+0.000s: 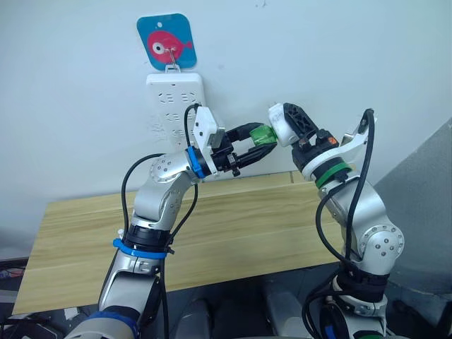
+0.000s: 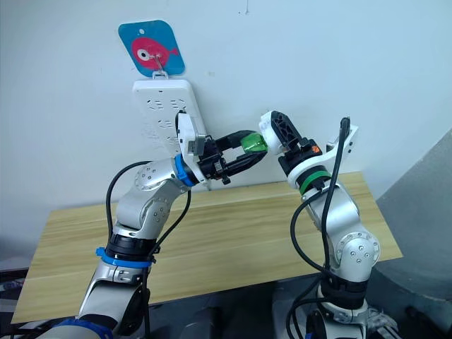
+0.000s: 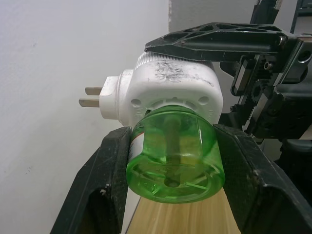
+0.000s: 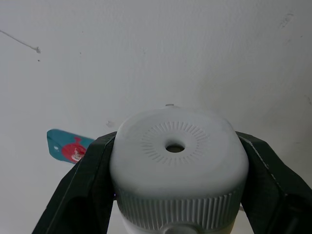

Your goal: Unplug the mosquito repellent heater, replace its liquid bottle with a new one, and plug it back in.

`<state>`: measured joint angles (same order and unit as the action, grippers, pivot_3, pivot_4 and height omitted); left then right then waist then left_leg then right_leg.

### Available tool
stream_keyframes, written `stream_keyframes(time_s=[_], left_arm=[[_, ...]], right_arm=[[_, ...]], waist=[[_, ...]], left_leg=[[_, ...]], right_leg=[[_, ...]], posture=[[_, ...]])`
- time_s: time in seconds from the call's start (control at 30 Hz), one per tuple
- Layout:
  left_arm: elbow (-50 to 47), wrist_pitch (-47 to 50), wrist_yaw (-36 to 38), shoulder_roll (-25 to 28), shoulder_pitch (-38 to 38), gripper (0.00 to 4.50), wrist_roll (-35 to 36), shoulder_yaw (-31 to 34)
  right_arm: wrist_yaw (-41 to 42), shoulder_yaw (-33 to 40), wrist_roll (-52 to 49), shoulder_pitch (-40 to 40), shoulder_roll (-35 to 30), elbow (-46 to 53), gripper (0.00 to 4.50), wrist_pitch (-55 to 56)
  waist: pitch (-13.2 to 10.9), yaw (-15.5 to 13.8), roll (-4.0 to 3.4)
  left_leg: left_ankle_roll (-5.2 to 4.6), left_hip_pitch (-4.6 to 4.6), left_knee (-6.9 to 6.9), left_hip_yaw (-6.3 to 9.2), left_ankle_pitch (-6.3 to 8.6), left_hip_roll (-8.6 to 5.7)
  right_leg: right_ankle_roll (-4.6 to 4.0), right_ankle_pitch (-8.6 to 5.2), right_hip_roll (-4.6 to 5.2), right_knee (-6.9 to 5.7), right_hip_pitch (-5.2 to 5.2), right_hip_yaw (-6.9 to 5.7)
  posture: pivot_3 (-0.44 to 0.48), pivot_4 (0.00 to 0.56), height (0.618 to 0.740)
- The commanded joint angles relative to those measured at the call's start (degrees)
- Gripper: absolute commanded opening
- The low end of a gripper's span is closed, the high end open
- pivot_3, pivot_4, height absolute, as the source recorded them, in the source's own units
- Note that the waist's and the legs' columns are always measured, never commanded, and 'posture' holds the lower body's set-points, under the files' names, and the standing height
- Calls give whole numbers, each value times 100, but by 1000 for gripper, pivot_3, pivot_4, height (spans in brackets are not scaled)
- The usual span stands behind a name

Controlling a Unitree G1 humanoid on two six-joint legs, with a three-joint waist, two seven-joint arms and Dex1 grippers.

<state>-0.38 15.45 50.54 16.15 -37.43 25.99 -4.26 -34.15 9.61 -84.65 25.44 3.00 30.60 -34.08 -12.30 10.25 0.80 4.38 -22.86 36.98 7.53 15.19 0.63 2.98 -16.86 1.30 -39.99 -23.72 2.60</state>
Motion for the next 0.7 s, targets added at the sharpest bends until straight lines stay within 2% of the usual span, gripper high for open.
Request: stream_keyframes(time_s=[0.03, 0.47, 0.5, 0.6, 0.7], left_arm=[[-145, -109, 27, 58, -55, 2257, -8, 77], [-272, -72, 49, 75, -46, 2257, 54, 75], [-278, -88, 59, 85, -38, 2257, 45, 75], [-299, -112, 136, 159, -18, 2257, 47, 98], [-387, -89, 257, 282, 40, 2257, 80, 104]], right_arm=[[42, -117, -188, 18, -29, 147, 2973, 175], [41, -241, -502, -36, -208, 202, 2973, 434], [64, -233, -504, -55, -234, 222, 3687, 449], [112, -74, -628, -186, -544, 275, 4470, 425], [289, 216, -1007, -375, -1236, 249, 4500, 254]], waist=[[0, 0, 0], [0, -4, 0], [0, -4, 0], [0, -10, 0], [0, -39, -1]], left_leg=[[0, 0, 0, 0, 0, 0], [0, 0, 0, 0, 0, 0], [0, 0, 0, 1, 0, 0], [0, -1, 0, 1, 0, 0], [0, -2, 1, 0, 0, -1]], right_leg=[[0, 0, 0, 0, 0, 0], [0, 0, 0, 0, 0, 0], [0, 0, 0, 0, 0, 0], [0, 0, 0, 1, 0, 0], [0, 0, 1, 2, 1, 1]], posture=[[-203, 179, 725], [-201, 184, 725], [-201, 185, 725], [-200, 187, 725], [-198, 189, 725]])
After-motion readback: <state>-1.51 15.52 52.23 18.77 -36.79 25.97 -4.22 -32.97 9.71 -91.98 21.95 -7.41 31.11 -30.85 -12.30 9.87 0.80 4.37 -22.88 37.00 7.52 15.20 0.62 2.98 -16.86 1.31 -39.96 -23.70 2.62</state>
